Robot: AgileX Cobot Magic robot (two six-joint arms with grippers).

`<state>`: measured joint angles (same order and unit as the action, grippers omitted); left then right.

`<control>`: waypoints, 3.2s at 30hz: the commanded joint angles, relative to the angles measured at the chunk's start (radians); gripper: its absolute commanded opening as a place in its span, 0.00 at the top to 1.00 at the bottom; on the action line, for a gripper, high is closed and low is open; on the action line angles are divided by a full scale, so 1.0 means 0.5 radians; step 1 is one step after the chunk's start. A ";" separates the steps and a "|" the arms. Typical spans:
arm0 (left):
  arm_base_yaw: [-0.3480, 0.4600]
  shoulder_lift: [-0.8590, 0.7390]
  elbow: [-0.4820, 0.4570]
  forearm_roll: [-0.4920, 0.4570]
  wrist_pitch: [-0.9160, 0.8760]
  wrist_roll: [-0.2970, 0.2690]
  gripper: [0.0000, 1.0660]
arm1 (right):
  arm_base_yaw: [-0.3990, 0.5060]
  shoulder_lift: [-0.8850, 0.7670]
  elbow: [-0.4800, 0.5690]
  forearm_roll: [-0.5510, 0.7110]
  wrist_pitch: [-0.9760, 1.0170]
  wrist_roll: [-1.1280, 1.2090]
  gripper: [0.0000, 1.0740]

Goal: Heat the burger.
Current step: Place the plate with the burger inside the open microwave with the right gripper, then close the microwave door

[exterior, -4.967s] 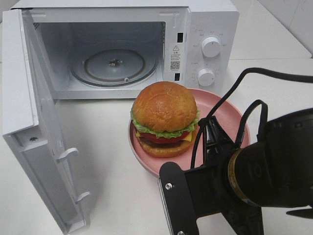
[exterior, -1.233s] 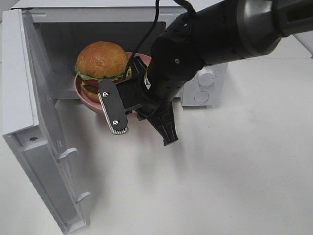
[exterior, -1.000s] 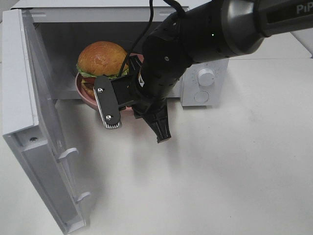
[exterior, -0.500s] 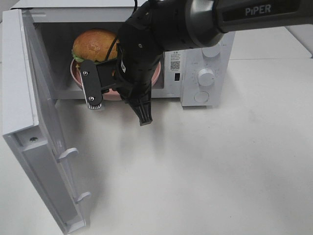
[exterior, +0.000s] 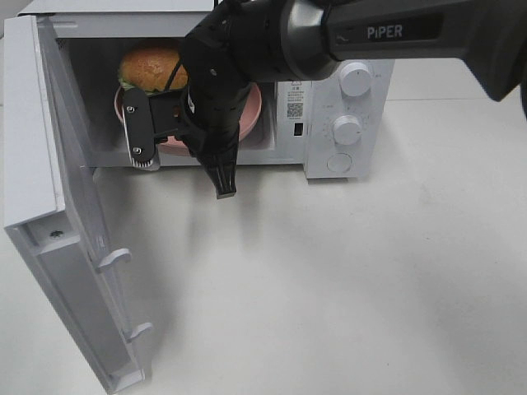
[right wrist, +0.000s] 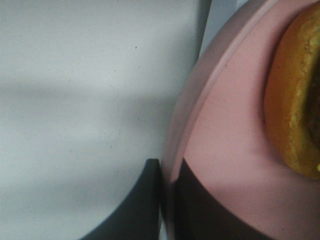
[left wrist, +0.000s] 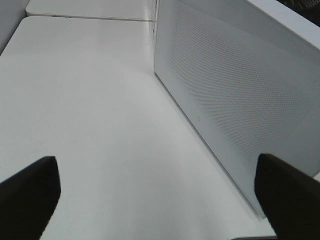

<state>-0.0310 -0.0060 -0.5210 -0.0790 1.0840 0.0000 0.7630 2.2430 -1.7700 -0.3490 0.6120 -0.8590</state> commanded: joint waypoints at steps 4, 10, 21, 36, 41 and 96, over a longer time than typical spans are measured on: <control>0.006 -0.030 0.006 0.000 -0.028 0.000 0.08 | -0.012 0.072 -0.174 -0.054 -0.080 0.048 1.00; 0.006 -0.030 0.006 0.002 -0.028 0.000 0.08 | -0.012 0.204 -0.372 -0.058 -0.060 0.140 1.00; 0.006 -0.030 0.006 0.006 -0.028 0.000 0.08 | -0.082 0.318 -0.520 -0.048 -0.062 0.140 1.00; 0.006 -0.030 0.006 0.006 -0.028 0.000 0.08 | -0.128 0.428 -0.644 -0.050 -0.162 0.182 1.00; 0.006 -0.030 0.006 0.006 -0.028 0.000 0.08 | -0.128 0.452 -0.644 -0.040 -0.182 0.180 1.00; 0.006 -0.030 0.006 0.006 -0.028 0.000 0.08 | -0.126 -0.168 0.342 0.002 -0.668 0.462 0.26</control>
<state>-0.0310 -0.0060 -0.5210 -0.0780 1.0840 0.0000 0.7020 2.1910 -1.6190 -0.3510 0.3010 -0.6520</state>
